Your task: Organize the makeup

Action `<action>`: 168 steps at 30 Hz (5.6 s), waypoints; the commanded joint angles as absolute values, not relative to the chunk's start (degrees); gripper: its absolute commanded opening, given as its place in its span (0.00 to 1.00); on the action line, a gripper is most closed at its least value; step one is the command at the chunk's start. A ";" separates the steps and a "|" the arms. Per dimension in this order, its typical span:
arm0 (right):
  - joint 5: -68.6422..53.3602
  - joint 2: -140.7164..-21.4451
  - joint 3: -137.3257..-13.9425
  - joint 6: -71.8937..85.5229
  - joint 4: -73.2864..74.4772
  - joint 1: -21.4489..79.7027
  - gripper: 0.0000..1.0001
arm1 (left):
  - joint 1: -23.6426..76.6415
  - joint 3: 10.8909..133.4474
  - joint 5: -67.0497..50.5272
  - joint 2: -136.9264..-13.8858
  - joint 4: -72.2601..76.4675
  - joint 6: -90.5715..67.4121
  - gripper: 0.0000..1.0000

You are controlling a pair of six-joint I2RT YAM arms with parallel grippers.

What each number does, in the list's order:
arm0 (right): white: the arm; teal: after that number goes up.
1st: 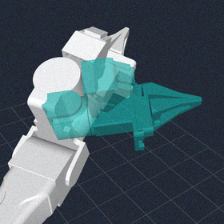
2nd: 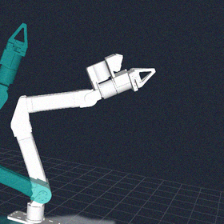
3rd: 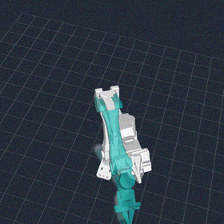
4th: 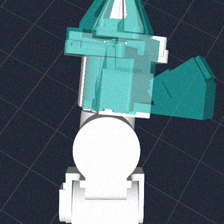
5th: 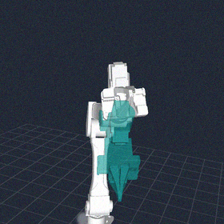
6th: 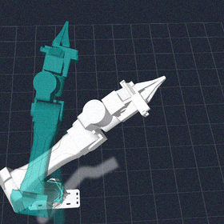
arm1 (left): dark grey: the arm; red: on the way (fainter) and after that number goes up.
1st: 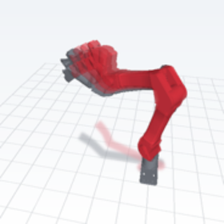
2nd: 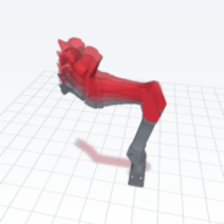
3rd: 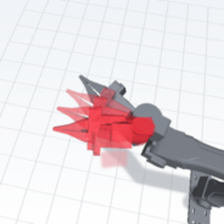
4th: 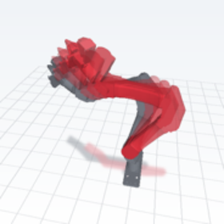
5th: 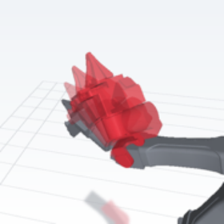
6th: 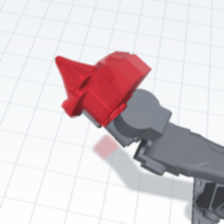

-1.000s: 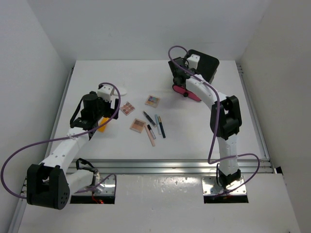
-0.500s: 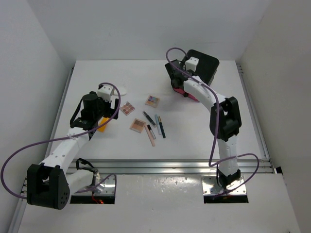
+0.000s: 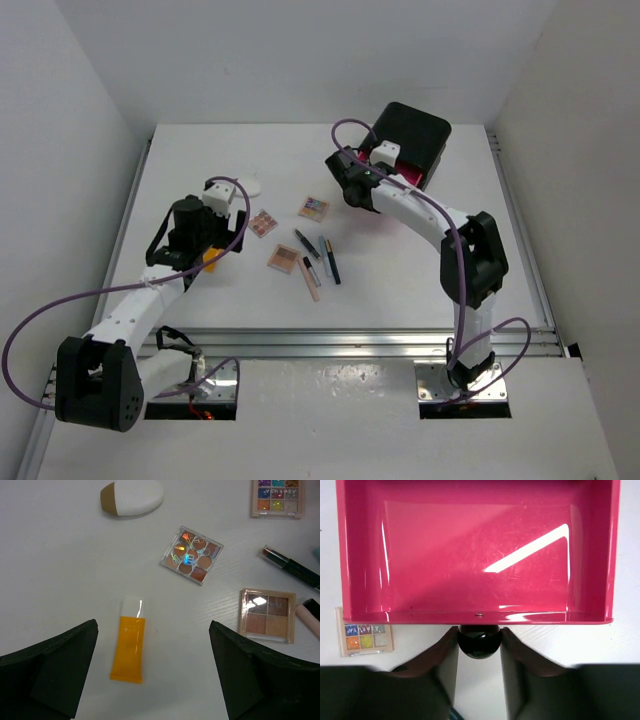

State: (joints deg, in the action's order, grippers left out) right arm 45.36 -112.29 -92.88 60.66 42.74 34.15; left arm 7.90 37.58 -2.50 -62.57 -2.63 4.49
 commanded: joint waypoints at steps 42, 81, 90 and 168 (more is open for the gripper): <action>-2.03 -82.71 -66.44 12.40 26.28 35.07 1.00 | -3.87 61.44 -8.26 -103.71 -29.09 19.78 0.47; 14.41 -59.24 -60.03 25.14 40.08 12.13 0.97 | 39.02 131.13 -0.44 -127.08 -27.35 -7.56 0.36; 15.29 -56.34 -56.43 26.89 41.75 12.04 0.96 | 39.02 130.44 1.32 -131.30 -24.96 -9.23 0.40; 17.84 -64.51 -56.87 27.24 46.85 21.18 0.97 | 8.44 94.75 19.78 -121.90 -21.53 -14.77 1.00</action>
